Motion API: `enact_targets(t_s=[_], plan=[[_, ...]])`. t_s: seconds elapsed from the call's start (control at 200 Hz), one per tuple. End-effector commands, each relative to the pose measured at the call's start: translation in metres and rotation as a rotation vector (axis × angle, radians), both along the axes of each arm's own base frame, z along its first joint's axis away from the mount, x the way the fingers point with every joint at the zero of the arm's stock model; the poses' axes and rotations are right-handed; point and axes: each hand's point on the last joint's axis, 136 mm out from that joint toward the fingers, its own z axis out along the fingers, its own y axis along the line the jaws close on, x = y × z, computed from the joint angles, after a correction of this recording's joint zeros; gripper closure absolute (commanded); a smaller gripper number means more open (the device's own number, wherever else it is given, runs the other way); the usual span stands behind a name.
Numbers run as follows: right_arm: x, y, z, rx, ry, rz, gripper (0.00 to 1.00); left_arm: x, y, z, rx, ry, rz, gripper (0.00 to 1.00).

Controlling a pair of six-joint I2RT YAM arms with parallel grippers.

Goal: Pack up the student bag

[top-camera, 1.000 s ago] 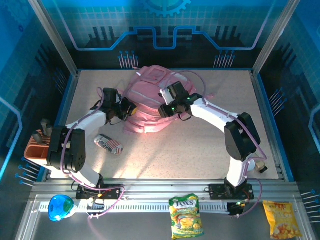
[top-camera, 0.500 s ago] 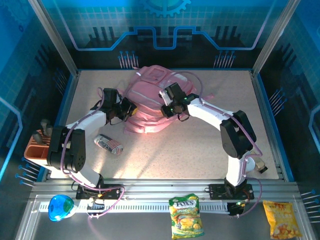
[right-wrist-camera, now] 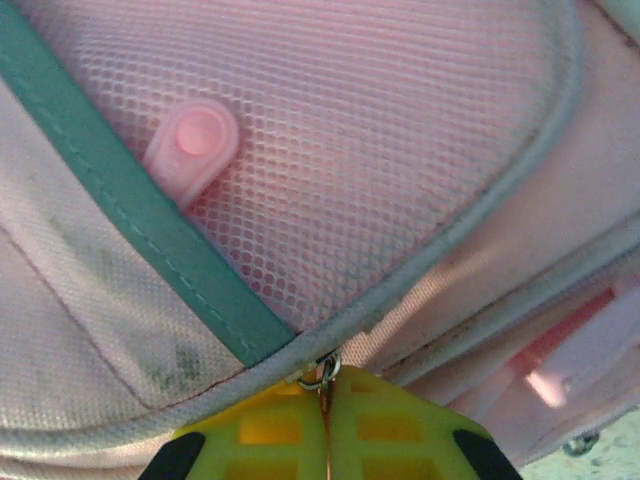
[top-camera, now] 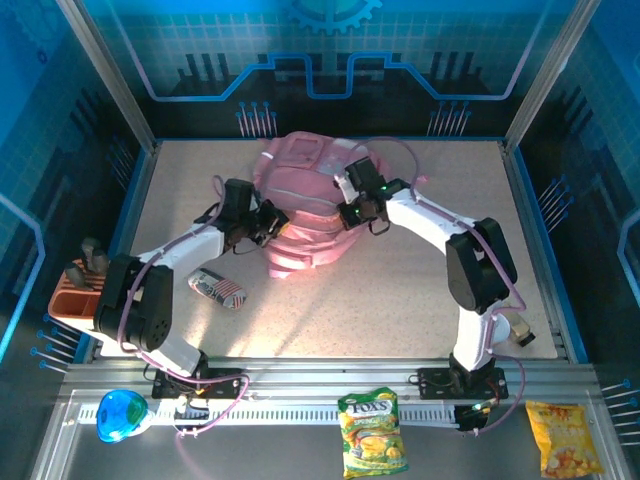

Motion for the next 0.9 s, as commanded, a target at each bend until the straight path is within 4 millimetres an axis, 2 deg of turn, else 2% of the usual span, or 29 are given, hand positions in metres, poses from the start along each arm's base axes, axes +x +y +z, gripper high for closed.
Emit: enact_targets(t_s=[0.0, 0.11, 0.32, 0.41, 0.485, 0.61, 0.83, 0.895], plan=[[0.024, -0.004, 0.016, 0.068, -0.060, 0.066, 1.00, -0.036, -0.030, 0.000, 0.037, 0.024, -0.162, 0.89], [0.023, -0.008, 0.014, 0.095, -0.051, 0.123, 1.00, -0.044, -0.040, 0.007, 0.110, -0.021, -0.254, 0.76], [0.026, -0.020, 0.011, 0.101, -0.045, 0.151, 1.00, -0.045, -0.056, 0.064, 0.208, -0.291, -0.431, 0.61], [0.026, -0.019, 0.013, 0.115, -0.053, 0.171, 1.00, -0.036, -0.060, 0.082, 0.240, -0.366, -0.454, 0.58], [0.026, -0.018, 0.014, 0.119, -0.061, 0.184, 1.00, -0.018, -0.061, 0.091, 0.276, -0.387, -0.431, 0.58], [0.023, -0.017, 0.016, 0.130, -0.062, 0.189, 1.00, 0.020, -0.067, 0.088, 0.332, -0.356, -0.387, 0.64], [0.018, -0.017, 0.019, 0.157, -0.058, 0.182, 1.00, 0.077, -0.101, 0.071, 0.271, -0.293, -0.381, 0.74], [0.016, -0.018, 0.020, 0.165, -0.056, 0.176, 1.00, 0.091, -0.107, 0.059, 0.266, -0.254, -0.365, 0.76]])
